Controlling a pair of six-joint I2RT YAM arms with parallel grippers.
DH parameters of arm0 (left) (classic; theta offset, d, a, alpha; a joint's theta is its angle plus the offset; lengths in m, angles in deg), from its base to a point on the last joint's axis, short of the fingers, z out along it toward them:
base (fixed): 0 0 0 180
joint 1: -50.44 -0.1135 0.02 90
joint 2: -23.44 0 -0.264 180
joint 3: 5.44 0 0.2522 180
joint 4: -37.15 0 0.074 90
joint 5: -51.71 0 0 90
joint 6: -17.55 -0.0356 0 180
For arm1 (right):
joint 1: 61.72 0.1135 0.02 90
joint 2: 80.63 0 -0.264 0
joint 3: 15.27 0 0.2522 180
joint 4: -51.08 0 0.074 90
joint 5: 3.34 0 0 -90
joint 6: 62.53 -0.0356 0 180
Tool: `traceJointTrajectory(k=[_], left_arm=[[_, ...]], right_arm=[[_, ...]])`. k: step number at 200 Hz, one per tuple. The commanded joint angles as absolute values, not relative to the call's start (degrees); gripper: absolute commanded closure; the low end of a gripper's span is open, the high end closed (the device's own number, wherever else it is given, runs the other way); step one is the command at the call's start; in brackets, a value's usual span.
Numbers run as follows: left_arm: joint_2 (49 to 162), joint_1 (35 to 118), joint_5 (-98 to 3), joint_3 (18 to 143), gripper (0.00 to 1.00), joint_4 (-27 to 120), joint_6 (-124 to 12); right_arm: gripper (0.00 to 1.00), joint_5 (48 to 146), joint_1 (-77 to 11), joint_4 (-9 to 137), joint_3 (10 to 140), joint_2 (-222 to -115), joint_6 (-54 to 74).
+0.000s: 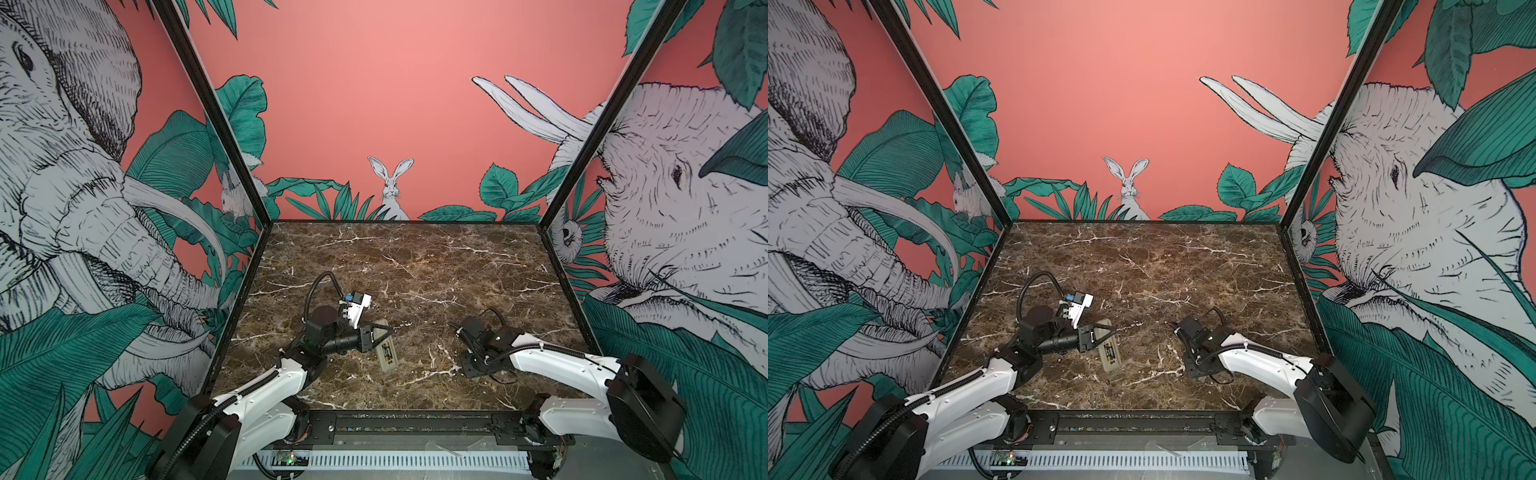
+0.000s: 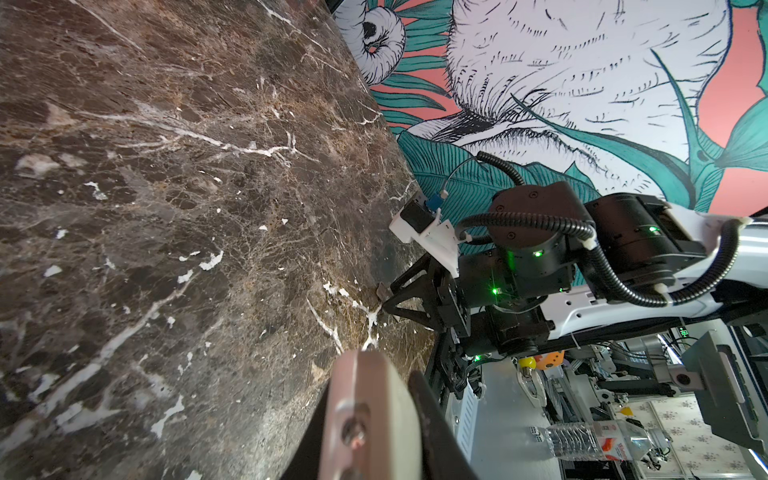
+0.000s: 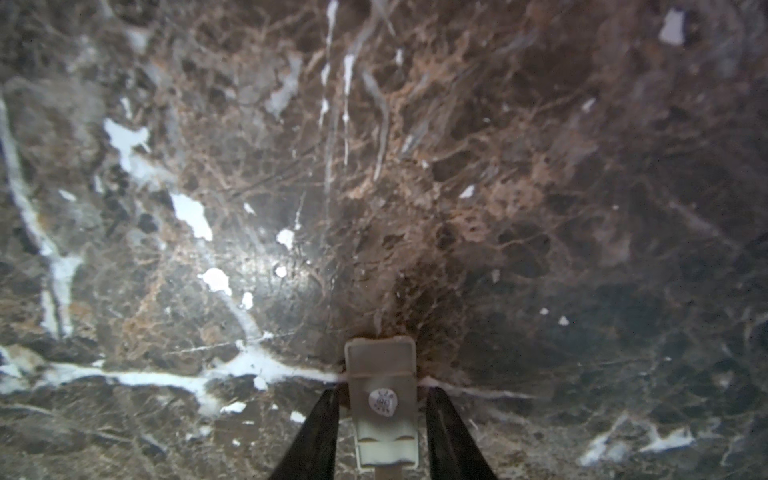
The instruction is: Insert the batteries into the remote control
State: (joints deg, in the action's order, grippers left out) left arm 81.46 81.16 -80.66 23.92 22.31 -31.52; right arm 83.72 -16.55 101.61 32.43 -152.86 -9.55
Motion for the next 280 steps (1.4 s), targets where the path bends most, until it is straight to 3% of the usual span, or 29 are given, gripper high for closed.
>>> traceJointTrajectory(k=[1,150,211,280], left_arm=[[80.2,81.29,-80.93,23.24,1.0,21.22,-31.27],[80.37,81.28,-81.1,23.77,1.0,21.25,-31.35],[80.31,81.29,-81.11,23.62,1.0,21.15,-31.28],[80.05,81.29,-81.1,23.27,1.0,20.89,-31.22]], right_arm=[[0.66,82.74,-16.17,102.67,33.52,-153.08,-9.89],[0.71,83.05,-16.18,101.2,32.31,-153.85,-10.59],[0.62,82.72,-16.16,102.1,33.51,-152.79,-10.11],[0.71,83.27,-16.02,101.53,32.86,-152.13,-10.48]])
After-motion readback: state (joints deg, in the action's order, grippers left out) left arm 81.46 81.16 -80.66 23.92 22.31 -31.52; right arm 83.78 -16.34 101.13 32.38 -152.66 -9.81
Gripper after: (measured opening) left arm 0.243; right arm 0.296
